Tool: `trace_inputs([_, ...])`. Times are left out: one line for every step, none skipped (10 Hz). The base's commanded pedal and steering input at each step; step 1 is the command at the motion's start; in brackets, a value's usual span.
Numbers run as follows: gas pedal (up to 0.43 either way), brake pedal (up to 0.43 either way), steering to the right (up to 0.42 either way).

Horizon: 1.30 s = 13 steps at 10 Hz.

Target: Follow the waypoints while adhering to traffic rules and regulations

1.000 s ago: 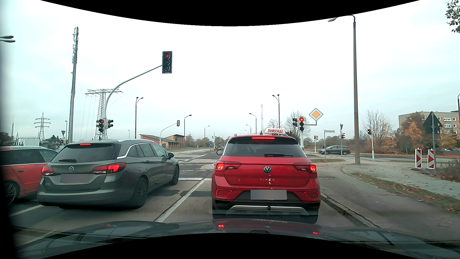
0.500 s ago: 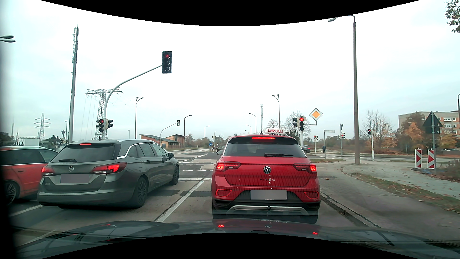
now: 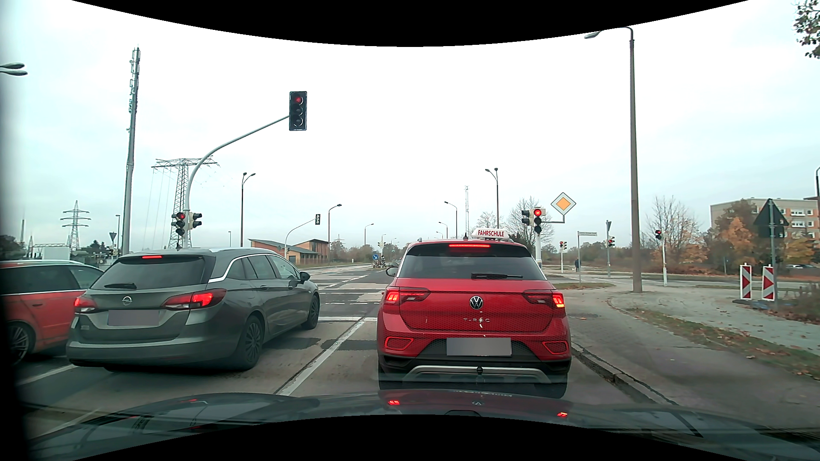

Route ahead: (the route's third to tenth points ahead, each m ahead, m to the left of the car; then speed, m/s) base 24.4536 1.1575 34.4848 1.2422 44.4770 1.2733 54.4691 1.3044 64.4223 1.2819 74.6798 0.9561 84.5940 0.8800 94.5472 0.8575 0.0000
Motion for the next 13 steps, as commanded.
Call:
trace_inputs([0.0,0.354,-0.005])
trace_inputs([0.0,0.354,-0.005])
trace_inputs([0.0,0.354,-0.005])
trace_inputs([0.0,0.354,-0.006])
trace_inputs([0.0,0.354,-0.006])
trace_inputs([0.0,0.354,-0.005])
trace_inputs([0.0,0.354,-0.006])
trace_inputs([0.0,0.354,-0.006])
trace_inputs([0.0,0.354,-0.005])
trace_inputs([0.0,0.354,-0.005])
trace_inputs([0.0,0.354,-0.005])
trace_inputs([0.0,0.354,-0.006])
trace_inputs([0.0,0.354,-0.006])
